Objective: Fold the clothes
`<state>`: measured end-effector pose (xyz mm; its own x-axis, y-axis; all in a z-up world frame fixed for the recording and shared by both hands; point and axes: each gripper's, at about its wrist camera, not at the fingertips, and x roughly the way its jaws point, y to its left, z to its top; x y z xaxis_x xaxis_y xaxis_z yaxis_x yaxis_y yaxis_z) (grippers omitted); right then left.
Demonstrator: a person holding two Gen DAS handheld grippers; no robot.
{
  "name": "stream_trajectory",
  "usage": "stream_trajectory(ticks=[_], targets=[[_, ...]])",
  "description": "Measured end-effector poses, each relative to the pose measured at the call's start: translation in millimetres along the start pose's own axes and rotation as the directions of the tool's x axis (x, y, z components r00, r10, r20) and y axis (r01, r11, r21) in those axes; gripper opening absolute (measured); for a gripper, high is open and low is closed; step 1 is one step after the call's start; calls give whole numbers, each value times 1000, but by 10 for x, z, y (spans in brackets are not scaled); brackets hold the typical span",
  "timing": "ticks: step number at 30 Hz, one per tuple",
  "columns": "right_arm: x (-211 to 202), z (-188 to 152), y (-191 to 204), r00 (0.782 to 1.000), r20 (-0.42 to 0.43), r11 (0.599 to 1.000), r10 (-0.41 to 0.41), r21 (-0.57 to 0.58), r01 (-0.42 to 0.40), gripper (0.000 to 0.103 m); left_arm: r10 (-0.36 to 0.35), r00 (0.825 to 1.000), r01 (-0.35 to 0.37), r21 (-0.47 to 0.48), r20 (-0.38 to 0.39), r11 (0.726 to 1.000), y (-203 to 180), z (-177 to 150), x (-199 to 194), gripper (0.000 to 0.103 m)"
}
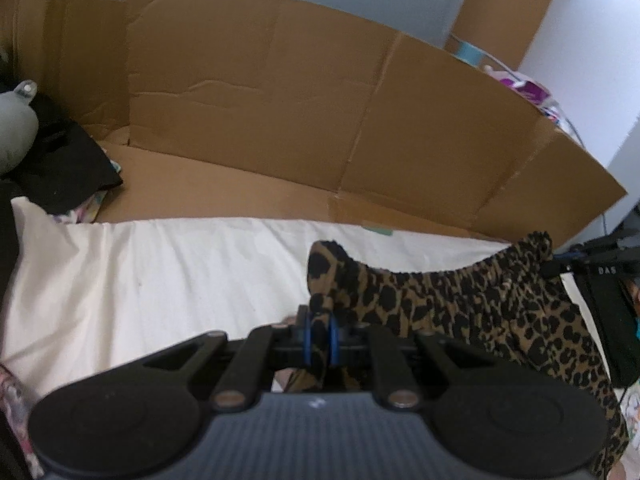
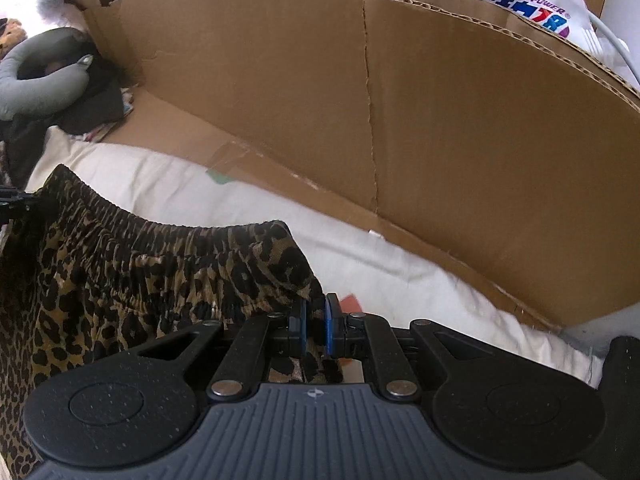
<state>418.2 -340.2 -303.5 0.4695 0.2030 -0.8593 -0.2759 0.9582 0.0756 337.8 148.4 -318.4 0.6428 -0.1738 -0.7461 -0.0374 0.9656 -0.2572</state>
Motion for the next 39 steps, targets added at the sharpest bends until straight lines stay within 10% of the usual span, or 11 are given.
stream_trajectory(ticks=[14,39], targets=[[5,-185,-226,999,26,994,-34,105,32,38,104,991,-107,-30,-80,994,-158,-3,132,24],[-1528,-2107,-366,998,37,945,-55,325,40,39,-117,972,143,120,-202,982,-1568,-756,-821,33]])
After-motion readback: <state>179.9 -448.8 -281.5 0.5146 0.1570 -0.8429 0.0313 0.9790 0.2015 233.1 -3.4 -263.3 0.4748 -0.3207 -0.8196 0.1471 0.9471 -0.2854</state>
